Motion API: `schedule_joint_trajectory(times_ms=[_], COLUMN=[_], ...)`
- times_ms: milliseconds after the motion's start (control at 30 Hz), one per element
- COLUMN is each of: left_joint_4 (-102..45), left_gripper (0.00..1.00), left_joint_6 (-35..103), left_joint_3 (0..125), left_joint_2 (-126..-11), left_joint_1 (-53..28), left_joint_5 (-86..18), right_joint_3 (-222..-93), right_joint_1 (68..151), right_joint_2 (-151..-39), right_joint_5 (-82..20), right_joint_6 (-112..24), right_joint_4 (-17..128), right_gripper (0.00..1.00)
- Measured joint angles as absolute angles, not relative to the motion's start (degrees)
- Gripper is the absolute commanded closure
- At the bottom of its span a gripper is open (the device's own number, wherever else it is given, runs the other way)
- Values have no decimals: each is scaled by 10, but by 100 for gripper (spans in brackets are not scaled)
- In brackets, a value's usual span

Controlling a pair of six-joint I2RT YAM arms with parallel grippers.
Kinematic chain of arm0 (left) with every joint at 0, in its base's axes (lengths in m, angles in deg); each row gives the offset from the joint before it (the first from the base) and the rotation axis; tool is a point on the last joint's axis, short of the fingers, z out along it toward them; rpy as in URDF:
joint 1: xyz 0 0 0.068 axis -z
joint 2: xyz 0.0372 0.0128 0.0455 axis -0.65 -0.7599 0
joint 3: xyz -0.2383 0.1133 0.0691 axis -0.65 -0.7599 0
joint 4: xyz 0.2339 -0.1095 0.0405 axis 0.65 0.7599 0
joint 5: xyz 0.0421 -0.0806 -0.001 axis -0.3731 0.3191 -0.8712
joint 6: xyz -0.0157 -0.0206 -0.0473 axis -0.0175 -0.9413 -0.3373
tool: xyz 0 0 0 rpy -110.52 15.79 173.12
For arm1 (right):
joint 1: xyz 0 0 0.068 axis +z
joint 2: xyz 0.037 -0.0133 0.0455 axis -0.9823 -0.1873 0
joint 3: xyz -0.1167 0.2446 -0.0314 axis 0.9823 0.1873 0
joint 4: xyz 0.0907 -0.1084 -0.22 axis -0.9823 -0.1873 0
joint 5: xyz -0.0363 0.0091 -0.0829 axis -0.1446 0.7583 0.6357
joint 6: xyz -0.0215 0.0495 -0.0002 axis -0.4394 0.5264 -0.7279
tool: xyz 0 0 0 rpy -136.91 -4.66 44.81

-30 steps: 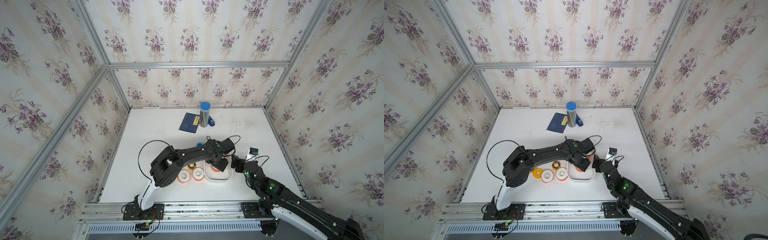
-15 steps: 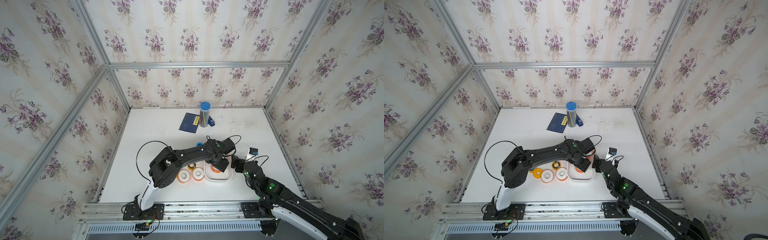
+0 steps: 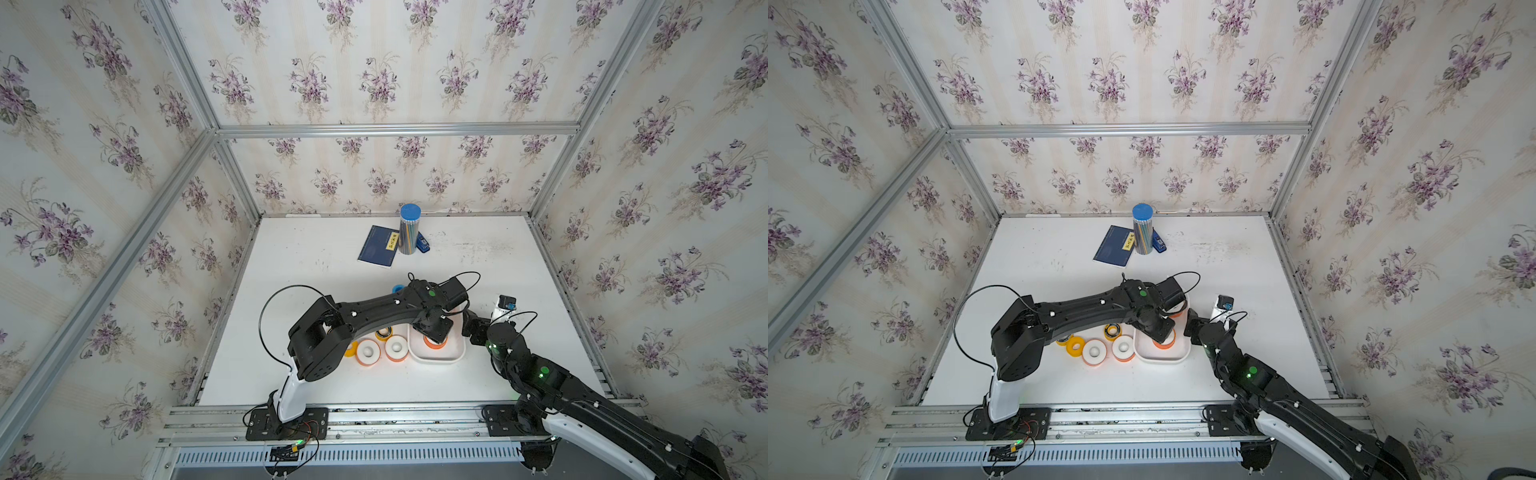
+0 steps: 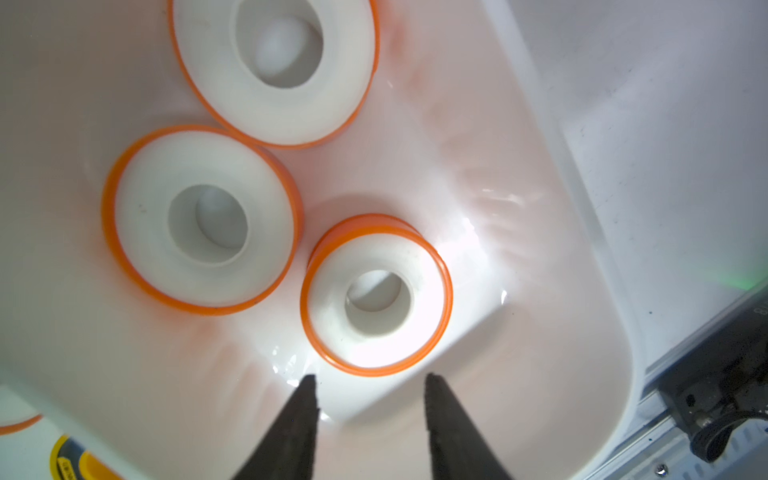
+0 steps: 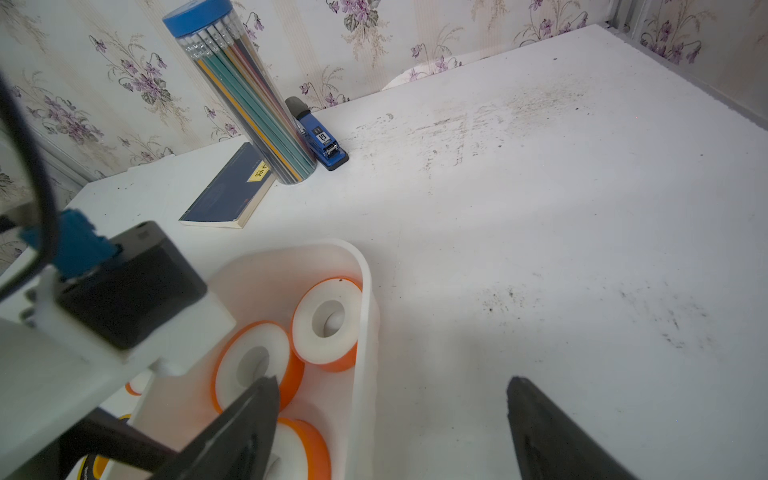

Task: Put the sealing tape into the storage box
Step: Place the sealing tape in the storage box.

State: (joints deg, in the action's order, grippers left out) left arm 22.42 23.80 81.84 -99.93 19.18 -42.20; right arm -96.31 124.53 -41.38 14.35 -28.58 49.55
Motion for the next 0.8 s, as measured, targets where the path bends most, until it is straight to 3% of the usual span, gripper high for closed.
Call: schedule_joint_trajectory(times_ms=[133,800], left_joint_4=[224,245], left_gripper=[100,100], left_joint_6=[235,235], left_joint_3=[783,813], left_joint_2=[-974,-1032], left_joint_1=[192,200], left_joint_5=[-426,-428], right_joint_3=[-963,-963], right_joint_1=[1245,1245], right_joint_2=[-414,-415], right_joint_5=[143,144], right_joint_6=[-286,-286], right_joint_4=[496,496], right_gripper=[10,10])
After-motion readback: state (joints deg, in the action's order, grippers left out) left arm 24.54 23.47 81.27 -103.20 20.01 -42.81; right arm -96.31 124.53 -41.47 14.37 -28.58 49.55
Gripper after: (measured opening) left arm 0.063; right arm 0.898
